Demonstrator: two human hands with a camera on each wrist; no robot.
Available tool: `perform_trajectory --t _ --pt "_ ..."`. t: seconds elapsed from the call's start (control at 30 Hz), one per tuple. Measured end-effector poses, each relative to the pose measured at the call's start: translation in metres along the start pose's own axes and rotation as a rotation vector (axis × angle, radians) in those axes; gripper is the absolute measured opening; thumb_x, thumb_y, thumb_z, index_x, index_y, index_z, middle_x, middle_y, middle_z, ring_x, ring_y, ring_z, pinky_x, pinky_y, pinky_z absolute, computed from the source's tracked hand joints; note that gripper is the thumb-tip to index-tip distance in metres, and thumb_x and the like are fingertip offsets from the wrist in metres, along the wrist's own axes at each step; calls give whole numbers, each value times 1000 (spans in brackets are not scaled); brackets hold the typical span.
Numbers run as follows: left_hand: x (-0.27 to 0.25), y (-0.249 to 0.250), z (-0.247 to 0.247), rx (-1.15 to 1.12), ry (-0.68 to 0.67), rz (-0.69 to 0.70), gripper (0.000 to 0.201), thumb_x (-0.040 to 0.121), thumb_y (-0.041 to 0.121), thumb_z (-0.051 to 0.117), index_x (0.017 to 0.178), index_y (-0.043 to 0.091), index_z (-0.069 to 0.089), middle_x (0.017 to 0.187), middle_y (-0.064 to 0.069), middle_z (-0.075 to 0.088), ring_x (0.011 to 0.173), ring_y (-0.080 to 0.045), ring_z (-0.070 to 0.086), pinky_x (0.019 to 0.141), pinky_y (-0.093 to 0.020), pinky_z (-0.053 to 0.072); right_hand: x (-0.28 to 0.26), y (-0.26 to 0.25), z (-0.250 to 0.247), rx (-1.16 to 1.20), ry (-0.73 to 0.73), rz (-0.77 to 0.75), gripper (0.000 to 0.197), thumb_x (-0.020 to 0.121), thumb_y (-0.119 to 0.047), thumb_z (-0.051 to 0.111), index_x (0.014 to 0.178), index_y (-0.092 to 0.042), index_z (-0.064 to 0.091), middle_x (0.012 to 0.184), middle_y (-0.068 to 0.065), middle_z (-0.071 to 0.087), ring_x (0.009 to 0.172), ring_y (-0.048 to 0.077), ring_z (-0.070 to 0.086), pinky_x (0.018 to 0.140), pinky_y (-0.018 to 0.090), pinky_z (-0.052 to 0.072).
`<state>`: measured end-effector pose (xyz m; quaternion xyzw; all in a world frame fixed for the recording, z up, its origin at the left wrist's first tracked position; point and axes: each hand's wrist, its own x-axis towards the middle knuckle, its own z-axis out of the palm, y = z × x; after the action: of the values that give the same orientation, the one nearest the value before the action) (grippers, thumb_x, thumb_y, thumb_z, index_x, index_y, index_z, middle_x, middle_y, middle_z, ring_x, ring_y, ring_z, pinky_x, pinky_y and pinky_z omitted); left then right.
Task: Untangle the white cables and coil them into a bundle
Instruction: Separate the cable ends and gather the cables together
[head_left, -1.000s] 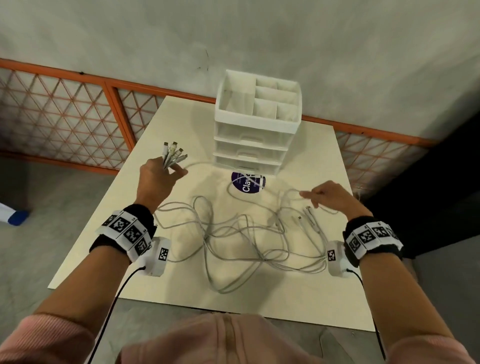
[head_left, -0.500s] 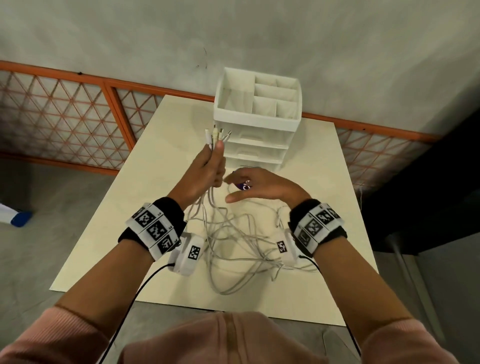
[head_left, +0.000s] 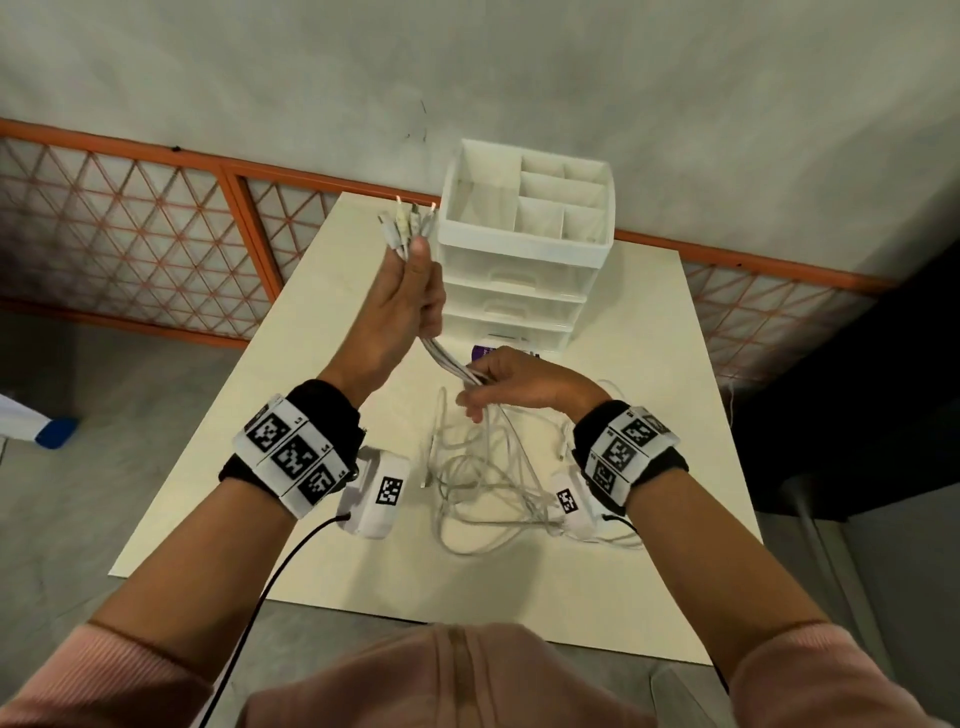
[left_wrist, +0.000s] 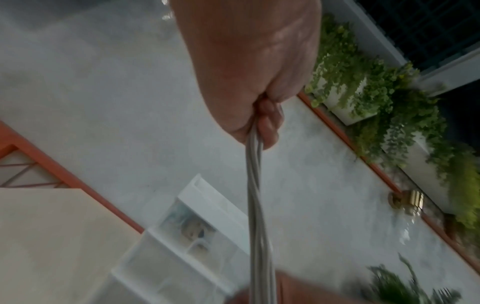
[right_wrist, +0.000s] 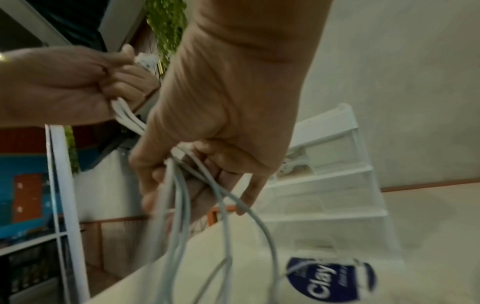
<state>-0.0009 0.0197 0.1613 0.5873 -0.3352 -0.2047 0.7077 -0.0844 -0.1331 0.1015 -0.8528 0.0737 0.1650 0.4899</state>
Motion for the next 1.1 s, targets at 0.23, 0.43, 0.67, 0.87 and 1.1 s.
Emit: perform_trajectory --t 0.23,0.43,0.67,0.87,1.1 --pt "-1 2 -23 268 68 10 40 92 37 54 58 24 37 45 12 26 39 -6 22 40 -22 21 -23 39 -29 -39 241 110 27 79 -32 74 82 -5 69 61 1 65 58 8 63 65 20 46" --pt "-7 -30 -3 620 -195 -195 49 65 36 83 54 22 37 50 2 35 48 -12 30 50 -26 25 -25 -10 -45 -154 349 -64 27 78 -12 73 60 -11 53 54 -3 45 44 0 41 47 17 33" --pt "9 -7 2 580 -127 17 36 85 25 67 57 16 47 51 -5 50 46 -14 45 48 -22 37 -25 0 -53 55 354 -51 27 73 -29 79 67 -11 60 54 1 57 49 15 53 56 27 42" --pt "12 -15 3 493 33 148 36 86 27 64 56 36 48 42 11 47 40 -1 41 52 -25 34 -23 29 -47 137 302 -14 20 79 -18 75 76 -5 60 58 1 62 54 11 60 58 17 46" --pt "18 -4 2 377 230 158 31 90 21 60 62 19 49 42 9 44 41 -5 39 45 -15 33 -18 43 -58 -131 312 118 33 82 -36 69 82 -3 64 85 11 71 79 14 63 70 21 43"
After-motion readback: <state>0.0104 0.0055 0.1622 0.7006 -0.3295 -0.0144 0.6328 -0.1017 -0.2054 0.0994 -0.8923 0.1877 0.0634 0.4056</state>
